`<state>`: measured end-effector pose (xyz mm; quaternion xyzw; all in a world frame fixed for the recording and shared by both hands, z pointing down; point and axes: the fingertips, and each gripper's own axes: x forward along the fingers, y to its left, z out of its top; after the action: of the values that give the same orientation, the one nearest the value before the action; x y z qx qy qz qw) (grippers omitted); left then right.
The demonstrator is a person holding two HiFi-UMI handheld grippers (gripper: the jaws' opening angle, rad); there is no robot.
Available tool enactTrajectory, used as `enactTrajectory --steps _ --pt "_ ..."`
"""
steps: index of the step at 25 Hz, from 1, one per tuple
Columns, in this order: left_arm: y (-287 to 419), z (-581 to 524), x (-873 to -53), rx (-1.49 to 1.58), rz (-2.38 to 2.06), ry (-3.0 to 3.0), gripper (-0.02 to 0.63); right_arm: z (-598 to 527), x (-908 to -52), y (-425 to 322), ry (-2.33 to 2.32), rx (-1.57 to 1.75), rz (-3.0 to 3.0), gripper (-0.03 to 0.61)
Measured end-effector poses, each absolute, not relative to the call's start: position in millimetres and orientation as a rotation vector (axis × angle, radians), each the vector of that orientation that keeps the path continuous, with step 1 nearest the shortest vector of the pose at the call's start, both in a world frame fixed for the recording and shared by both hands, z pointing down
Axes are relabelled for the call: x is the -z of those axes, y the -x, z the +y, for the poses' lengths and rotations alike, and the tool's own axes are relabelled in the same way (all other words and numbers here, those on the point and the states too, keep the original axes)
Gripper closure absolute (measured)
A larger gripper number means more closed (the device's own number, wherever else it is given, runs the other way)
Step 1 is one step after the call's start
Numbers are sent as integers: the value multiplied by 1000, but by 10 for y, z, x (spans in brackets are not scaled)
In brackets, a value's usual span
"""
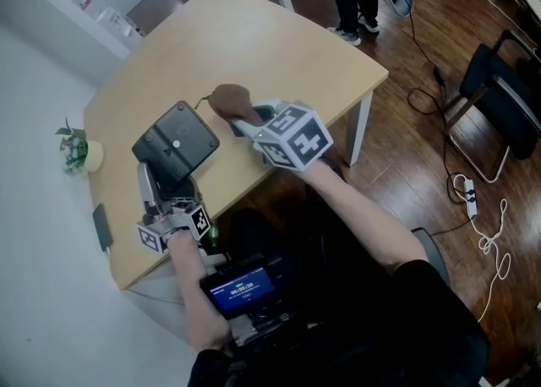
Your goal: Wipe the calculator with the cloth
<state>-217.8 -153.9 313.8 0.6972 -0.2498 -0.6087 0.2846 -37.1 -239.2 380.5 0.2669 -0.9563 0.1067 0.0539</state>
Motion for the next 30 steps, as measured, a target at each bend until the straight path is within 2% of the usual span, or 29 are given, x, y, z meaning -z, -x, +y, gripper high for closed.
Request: enactTrajectory --steps 4,8,11,18,24,30 --pt "2203 -1573 -3151 1635 -695 -1863 560 -2193 -3471 321 -791 -320 -3003 520" --pt "2168 -1615 -3166 1632 -702 -1855 560 -1577 -3074 792 -511 -152 -3117 520" --pt "2117 -1634 -3163 1636 -696 -1843 561 -1357 -3194 1091 -389 -52 -3061 518" --pt "2193 -1622 -3248 1635 -731 -1815 543 -2044 -3679 698 -679 -209 -2941 515" --pt "2219 -1646 -3335 1677 -720 -1773 561 -2362 -3843 267 -855 -377 -2887 520" --pt "2188 -1697 -3388 1674 -758 -1757 561 -1615 -3270 812 -524 -153 -3077 520"
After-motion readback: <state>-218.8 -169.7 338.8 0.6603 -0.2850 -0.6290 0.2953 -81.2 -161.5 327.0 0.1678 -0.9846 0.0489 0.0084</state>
